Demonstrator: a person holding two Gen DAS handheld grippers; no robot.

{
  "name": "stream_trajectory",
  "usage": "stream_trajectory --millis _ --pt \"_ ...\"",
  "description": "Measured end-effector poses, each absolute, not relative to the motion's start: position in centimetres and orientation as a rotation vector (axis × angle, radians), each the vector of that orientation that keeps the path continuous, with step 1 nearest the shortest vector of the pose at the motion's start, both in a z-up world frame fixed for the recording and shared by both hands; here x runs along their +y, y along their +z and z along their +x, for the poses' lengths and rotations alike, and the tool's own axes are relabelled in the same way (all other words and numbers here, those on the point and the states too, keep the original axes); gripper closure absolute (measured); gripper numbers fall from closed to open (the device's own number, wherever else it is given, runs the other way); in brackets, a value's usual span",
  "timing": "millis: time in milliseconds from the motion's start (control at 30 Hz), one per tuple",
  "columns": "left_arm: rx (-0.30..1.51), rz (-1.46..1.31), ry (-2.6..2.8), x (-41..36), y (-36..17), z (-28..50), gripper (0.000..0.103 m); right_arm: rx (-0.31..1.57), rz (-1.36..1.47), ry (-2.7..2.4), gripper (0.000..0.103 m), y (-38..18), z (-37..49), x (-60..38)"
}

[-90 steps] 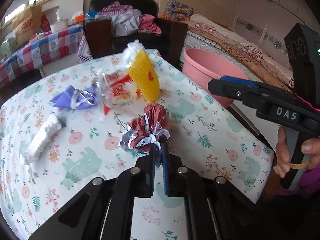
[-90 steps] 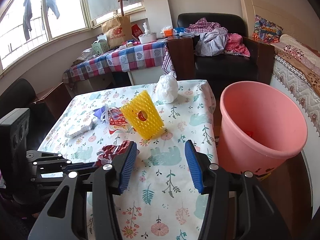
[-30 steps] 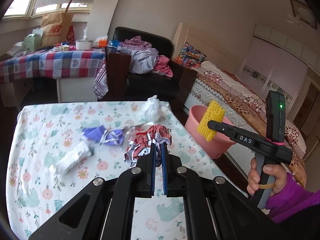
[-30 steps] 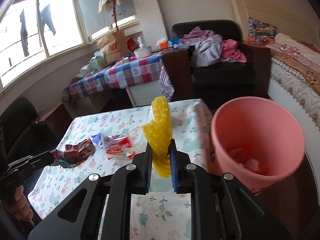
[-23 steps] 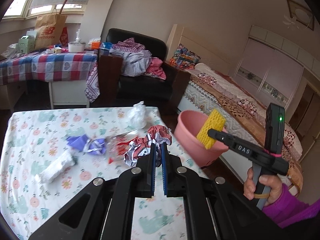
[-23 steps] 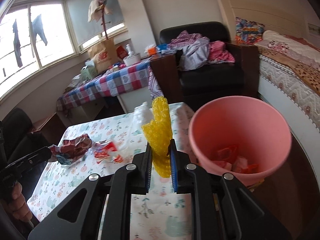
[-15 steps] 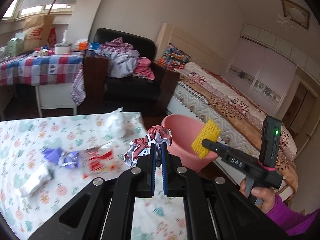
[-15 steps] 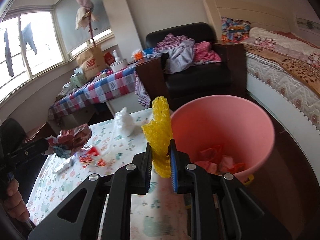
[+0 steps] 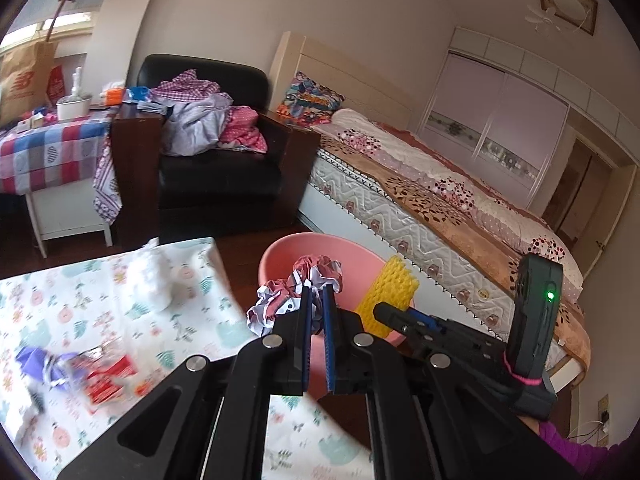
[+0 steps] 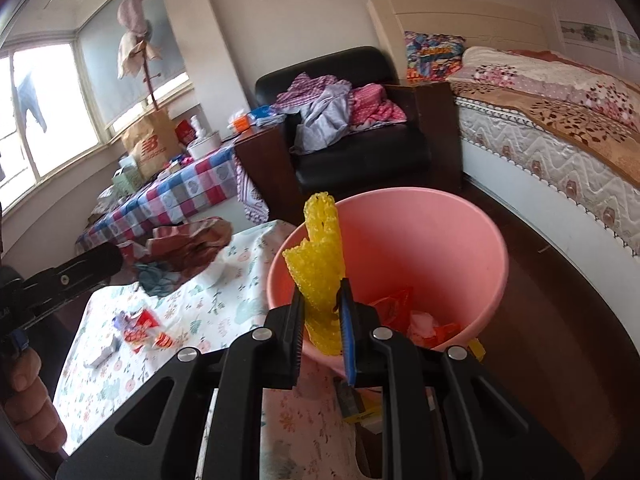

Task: Collect trash
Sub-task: 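Lift both held items and carry them over the pink bucket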

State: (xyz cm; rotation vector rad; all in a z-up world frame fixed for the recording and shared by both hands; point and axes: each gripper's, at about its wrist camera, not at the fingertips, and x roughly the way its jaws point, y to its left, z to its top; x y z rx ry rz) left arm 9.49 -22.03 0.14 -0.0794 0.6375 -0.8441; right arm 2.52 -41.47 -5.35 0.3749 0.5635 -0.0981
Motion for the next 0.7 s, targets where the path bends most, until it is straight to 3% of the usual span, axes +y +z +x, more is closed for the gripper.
stream_trajectory --millis 700 --pt "0.804 -0.033 -0.859 -31.1 -5.4 14.4 0.099 0.607 0.380 -0.209 0.087 -9.1 4.4 -43.9"
